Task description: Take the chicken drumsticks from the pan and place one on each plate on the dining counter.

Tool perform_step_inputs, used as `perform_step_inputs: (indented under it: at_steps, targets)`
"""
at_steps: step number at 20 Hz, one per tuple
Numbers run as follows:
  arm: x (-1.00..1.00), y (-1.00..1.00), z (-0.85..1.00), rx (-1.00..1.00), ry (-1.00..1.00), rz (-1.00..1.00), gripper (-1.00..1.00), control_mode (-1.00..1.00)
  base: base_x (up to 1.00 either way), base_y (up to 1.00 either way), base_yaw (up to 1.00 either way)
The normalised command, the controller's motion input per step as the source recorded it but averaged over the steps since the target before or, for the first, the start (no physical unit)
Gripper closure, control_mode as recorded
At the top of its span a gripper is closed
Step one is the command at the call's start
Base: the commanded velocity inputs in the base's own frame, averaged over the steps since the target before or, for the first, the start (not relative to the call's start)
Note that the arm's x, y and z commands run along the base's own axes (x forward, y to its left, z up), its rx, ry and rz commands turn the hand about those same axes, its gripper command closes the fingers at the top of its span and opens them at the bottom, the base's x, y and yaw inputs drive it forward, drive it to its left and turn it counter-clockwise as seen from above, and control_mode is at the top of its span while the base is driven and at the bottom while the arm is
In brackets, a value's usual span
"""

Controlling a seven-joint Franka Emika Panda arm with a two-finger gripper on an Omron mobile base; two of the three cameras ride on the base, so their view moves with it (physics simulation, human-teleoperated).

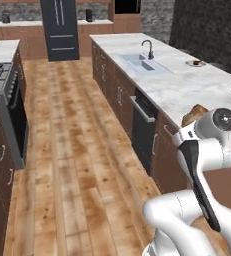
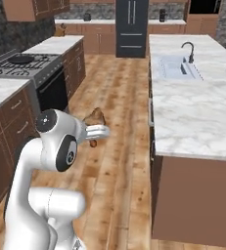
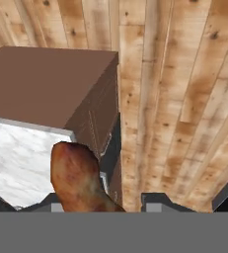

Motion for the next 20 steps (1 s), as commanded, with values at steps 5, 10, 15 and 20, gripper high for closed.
perform_step_inputs:
  at_steps: [5, 10, 15, 20]
  targets:
    - [0.00, 0.00, 0.00, 0.00, 0.00, 0.00, 1.00, 1.00, -0.10, -0.91, -0.05]
    - [0.00, 0.00, 0.00, 0.00, 0.00, 0.00, 1.00, 1.00, 0.02, -1.00, 0.00]
    - [0.00, 0.00, 0.00, 0.00, 0.00, 0.00, 1.00, 1.00, 0.00, -1.00, 0.00]
    - [0.00, 0.00, 0.00, 0.00, 0.00, 0.00, 1.00, 1.00, 0.00, -1.00, 0.02]
